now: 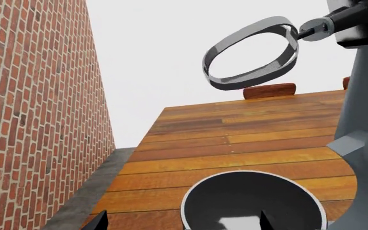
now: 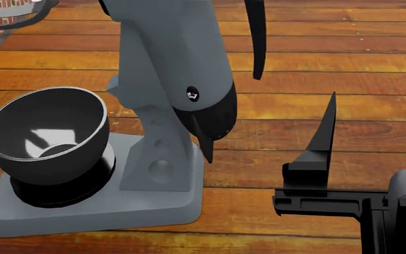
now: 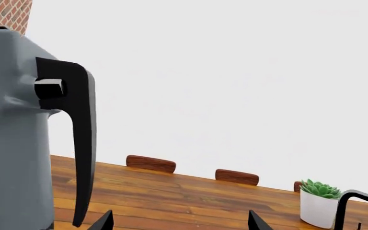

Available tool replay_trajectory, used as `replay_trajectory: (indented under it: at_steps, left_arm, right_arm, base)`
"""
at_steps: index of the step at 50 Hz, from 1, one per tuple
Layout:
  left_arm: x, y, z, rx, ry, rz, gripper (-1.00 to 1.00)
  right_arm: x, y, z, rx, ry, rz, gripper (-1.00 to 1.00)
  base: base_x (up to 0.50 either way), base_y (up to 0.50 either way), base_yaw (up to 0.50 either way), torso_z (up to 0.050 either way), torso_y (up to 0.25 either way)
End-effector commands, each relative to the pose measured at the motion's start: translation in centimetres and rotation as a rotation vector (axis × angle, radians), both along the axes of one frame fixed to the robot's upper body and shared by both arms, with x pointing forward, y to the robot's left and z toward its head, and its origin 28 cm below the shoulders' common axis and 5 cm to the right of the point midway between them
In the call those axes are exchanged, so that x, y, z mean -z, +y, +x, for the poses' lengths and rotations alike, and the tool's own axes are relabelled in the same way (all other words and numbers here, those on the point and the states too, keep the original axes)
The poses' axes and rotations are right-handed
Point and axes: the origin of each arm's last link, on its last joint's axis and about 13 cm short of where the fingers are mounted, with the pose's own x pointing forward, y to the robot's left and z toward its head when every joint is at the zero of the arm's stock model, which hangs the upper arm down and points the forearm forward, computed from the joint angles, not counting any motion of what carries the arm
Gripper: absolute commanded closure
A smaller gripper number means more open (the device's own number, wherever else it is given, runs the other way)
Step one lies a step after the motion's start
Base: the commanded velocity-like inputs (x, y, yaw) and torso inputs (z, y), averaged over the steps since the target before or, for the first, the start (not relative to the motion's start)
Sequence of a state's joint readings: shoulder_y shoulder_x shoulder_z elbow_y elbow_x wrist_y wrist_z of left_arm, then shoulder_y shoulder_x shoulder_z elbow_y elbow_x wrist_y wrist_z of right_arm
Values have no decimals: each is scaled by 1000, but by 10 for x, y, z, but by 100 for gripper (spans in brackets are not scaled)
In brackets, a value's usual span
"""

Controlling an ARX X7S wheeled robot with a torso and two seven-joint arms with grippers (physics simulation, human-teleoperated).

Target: Close the stand mixer head.

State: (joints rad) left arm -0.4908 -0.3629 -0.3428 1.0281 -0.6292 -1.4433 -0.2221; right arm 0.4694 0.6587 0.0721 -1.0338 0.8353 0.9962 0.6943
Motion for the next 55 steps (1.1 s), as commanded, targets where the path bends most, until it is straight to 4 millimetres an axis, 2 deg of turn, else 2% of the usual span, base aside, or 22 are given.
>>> replay_trajectory:
  at_steps: [1, 20, 34, 38, 41, 42, 47, 55]
  left_arm:
    - [-4, 3, -6, -21, -22, -27, -100]
    - [-4, 3, -6, -22, -14, -15, -100]
    - [-12, 6, -15, -36, -29, 0, -100]
    - [-11, 6, -15, -36, -25, 0, -100]
    - [-12, 6, -16, -33, -25, 0, -100]
    - [-11, 6, -16, -34, -22, -2, -100]
    - [-9, 6, -15, -31, -14, -3, -100]
    - [-7, 5, -15, -25, -7, -6, -100]
  right_arm:
    - [-3, -1, 2, 3, -15, 31, -100]
    - [-1, -3, 3, 18, -7, 6, -100]
    - [-3, -1, 2, -2, 9, 9, -100]
    - [-13, 0, 3, -1, -2, 28, -100]
    - [-28, 4, 7, -41, -1, -46, -100]
    - [-32, 4, 11, -38, 40, -48, -100]
    - [-56, 6, 15, -77, 32, -54, -100]
    - [-69, 6, 23, -138, 131, -105, -100]
  base:
    - [0, 402, 0, 0, 0]
    - [162, 65, 0, 0, 1]
    - [105, 0, 0, 0, 0]
    - [0, 0, 0, 0, 0]
    - [0, 0, 0, 0, 0]
    - [0, 0, 0, 0, 0]
    - [0, 0, 0, 0, 0]
    - [0, 0, 0, 0, 0]
